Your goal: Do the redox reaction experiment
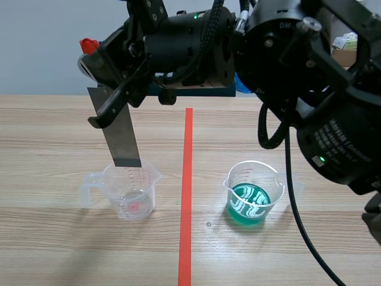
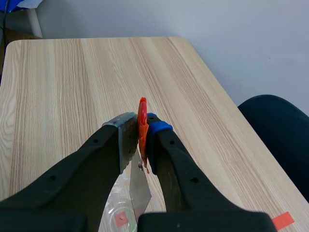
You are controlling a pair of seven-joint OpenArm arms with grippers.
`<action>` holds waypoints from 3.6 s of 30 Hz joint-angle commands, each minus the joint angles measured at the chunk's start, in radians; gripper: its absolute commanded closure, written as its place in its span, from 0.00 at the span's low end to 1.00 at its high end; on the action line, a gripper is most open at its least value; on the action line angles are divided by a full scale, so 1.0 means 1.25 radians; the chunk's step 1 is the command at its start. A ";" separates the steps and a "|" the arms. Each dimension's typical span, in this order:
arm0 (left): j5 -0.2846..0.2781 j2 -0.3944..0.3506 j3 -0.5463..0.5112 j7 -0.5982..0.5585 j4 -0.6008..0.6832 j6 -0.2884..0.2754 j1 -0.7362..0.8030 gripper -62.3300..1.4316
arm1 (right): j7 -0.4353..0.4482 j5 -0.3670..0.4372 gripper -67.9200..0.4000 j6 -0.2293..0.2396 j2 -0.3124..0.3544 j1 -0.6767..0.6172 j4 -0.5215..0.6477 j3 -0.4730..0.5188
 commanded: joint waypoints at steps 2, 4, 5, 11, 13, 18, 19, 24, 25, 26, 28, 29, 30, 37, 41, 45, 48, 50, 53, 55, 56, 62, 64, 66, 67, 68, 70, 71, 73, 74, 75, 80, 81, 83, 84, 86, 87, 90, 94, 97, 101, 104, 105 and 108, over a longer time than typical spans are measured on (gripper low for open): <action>-0.008 0.004 -0.005 -0.014 0.005 -0.002 0.001 0.00 | 0.012 0.005 0.99 0.000 0.000 0.020 0.008 0.004; -0.008 0.004 -0.005 -0.014 0.005 -0.002 0.001 0.00 | 0.012 0.005 0.98 0.000 0.000 0.020 0.008 0.004; -0.008 0.004 -0.005 -0.014 0.005 -0.002 0.001 0.00 | 0.012 0.005 0.98 0.000 0.000 0.020 0.008 0.004; -0.008 0.004 -0.005 -0.014 0.005 -0.002 0.001 0.00 | 0.012 0.005 0.98 0.000 0.000 0.020 0.008 0.004; -0.008 0.004 -0.005 -0.014 0.005 -0.002 0.001 0.00 | 0.012 0.005 0.98 0.000 0.000 0.020 0.008 0.004; -0.008 0.004 -0.005 -0.014 0.005 -0.002 0.001 0.00 | 0.012 0.005 0.98 0.000 0.000 0.020 0.008 0.004; -0.008 0.004 -0.005 -0.014 0.005 -0.002 0.001 0.00 | 0.012 0.005 0.98 0.000 0.000 0.020 0.008 0.004; -0.008 0.004 -0.005 -0.014 0.005 -0.002 0.001 0.00 | 0.012 0.005 0.99 0.000 -0.001 0.020 0.008 0.004; -0.008 0.004 -0.005 -0.014 0.005 -0.002 0.001 0.00 | 0.013 0.005 0.98 0.000 -0.001 0.020 0.008 0.004; -0.008 0.004 -0.005 -0.014 0.005 -0.002 0.001 0.00 | 0.013 0.005 0.98 0.000 -0.001 0.020 0.008 0.004; -0.008 0.004 -0.005 -0.014 0.005 -0.002 0.001 0.00 | 0.013 0.005 0.98 0.000 -0.001 0.020 0.008 0.004; -0.008 0.004 -0.005 -0.014 0.005 -0.002 0.001 0.00 | 0.013 0.005 0.98 0.000 -0.001 0.020 0.008 0.004; -0.008 0.004 -0.005 -0.014 0.005 -0.002 0.001 0.00 | 0.013 0.005 0.98 0.000 -0.001 0.020 0.008 0.004; -0.008 0.004 -0.005 -0.014 0.005 -0.002 0.001 0.00 | 0.013 0.005 0.98 0.000 -0.001 0.020 0.008 0.004; -0.008 0.004 -0.005 -0.014 0.005 -0.002 0.001 0.00 | 0.012 0.005 0.98 0.000 -0.001 0.020 0.008 0.004; -0.008 0.004 -0.005 -0.014 0.005 -0.002 0.001 0.00 | 0.012 0.005 0.98 0.000 -0.001 0.020 0.008 0.004; -0.008 0.004 -0.005 -0.014 0.005 -0.002 0.001 0.00 | 0.012 0.005 0.98 0.000 -0.001 0.020 0.008 0.004; -0.008 0.004 -0.005 -0.014 0.005 -0.002 0.001 0.00 | 0.012 0.005 0.98 0.000 -0.001 0.020 0.008 0.004; -0.008 0.004 -0.005 -0.014 0.005 -0.002 0.001 0.00 | 0.012 0.005 0.99 0.000 -0.001 0.020 0.008 0.004; -0.008 0.004 -0.005 -0.014 0.005 -0.002 0.001 0.00 | 0.012 0.005 0.98 0.000 -0.001 0.020 0.008 0.004; -0.008 0.004 -0.005 -0.014 0.005 -0.002 0.001 0.00 | 0.012 0.005 0.98 0.000 -0.001 0.020 0.008 0.004; -0.008 0.004 -0.005 -0.014 0.005 -0.002 0.001 0.00 | 0.012 0.005 0.98 0.000 -0.001 0.020 0.008 0.004; -0.008 0.004 -0.005 -0.014 0.005 -0.002 0.001 0.00 | 0.012 0.005 0.98 0.000 -0.001 0.020 0.008 0.004; -0.008 0.004 -0.005 -0.014 0.005 -0.002 0.001 0.00 | 0.012 0.005 0.98 0.000 -0.001 0.020 0.008 0.004; -0.008 0.004 -0.005 -0.014 0.005 -0.002 0.001 0.00 | 0.012 0.005 0.98 0.000 -0.001 0.020 0.008 0.004; -0.008 0.004 -0.005 -0.014 0.005 -0.002 0.001 0.00 | 0.012 0.005 0.98 0.000 -0.001 0.020 0.008 0.004; -0.008 0.004 -0.005 -0.014 0.005 -0.002 0.001 0.00 | 0.012 0.005 0.99 0.000 -0.001 0.020 0.008 0.004; -0.008 0.004 -0.005 -0.014 0.005 -0.002 0.001 0.00 | 0.012 0.005 0.98 0.000 -0.001 0.020 0.008 0.004; -0.008 0.004 -0.005 -0.014 0.005 -0.002 0.001 0.00 | 0.012 0.005 0.98 0.000 -0.001 0.020 0.008 0.004; -0.008 0.004 -0.005 -0.014 0.005 -0.002 0.001 0.00 | 0.012 0.005 0.98 0.000 -0.001 0.020 0.008 0.004; -0.008 0.004 -0.005 -0.014 0.005 -0.002 0.001 0.00 | 0.012 0.005 0.98 0.000 -0.001 0.020 0.008 0.004; -0.008 0.004 -0.005 -0.014 0.005 -0.002 0.001 0.00 | 0.013 0.005 0.98 0.000 -0.001 0.020 0.008 0.004; -0.008 0.004 -0.005 -0.014 0.005 -0.002 0.001 0.00 | 0.013 0.005 0.98 0.000 -0.001 0.020 0.008 0.004; -0.008 0.004 -0.005 -0.014 0.005 -0.002 0.001 0.00 | 0.016 0.005 0.98 0.000 -0.001 0.020 0.008 0.004; -0.008 0.004 -0.005 -0.014 0.005 -0.002 0.001 0.00 | 0.019 0.005 0.98 0.000 -0.001 0.020 0.008 0.004; -0.008 0.004 -0.005 -0.014 0.005 -0.002 0.001 0.00 | 0.028 0.005 0.98 0.000 -0.001 0.020 0.008 0.004; -0.008 0.004 -0.005 -0.014 0.005 -0.002 0.001 0.00 | 0.031 0.005 0.98 0.000 -0.001 0.020 0.008 0.004; -0.008 0.004 -0.005 -0.014 0.005 -0.002 0.001 0.00 | 0.034 0.005 0.98 0.000 -0.001 0.020 0.008 0.004; -0.008 0.004 -0.005 -0.014 0.005 -0.002 0.001 0.00 | 0.041 0.005 0.98 0.000 -0.001 0.020 0.008 0.004; -0.008 0.004 -0.005 -0.014 0.005 -0.002 0.001 0.00 | 0.045 0.005 0.98 0.000 -0.001 0.020 0.007 0.004; -0.008 0.004 -0.005 -0.014 0.005 -0.002 0.001 0.00 | 0.054 0.005 0.98 0.000 -0.001 0.020 -0.006 0.003; -0.008 0.004 -0.005 -0.014 0.005 -0.002 0.001 0.00 | 0.067 0.005 0.98 0.001 -0.001 0.020 -0.023 -0.004; -0.008 0.004 -0.005 -0.014 0.005 -0.002 0.001 0.00 | 0.071 0.005 0.98 0.003 -0.001 0.020 -0.028 -0.007; -0.008 0.004 -0.005 -0.014 0.005 -0.002 0.001 0.00 | 0.079 0.002 0.98 0.003 -0.001 0.020 -0.045 -0.017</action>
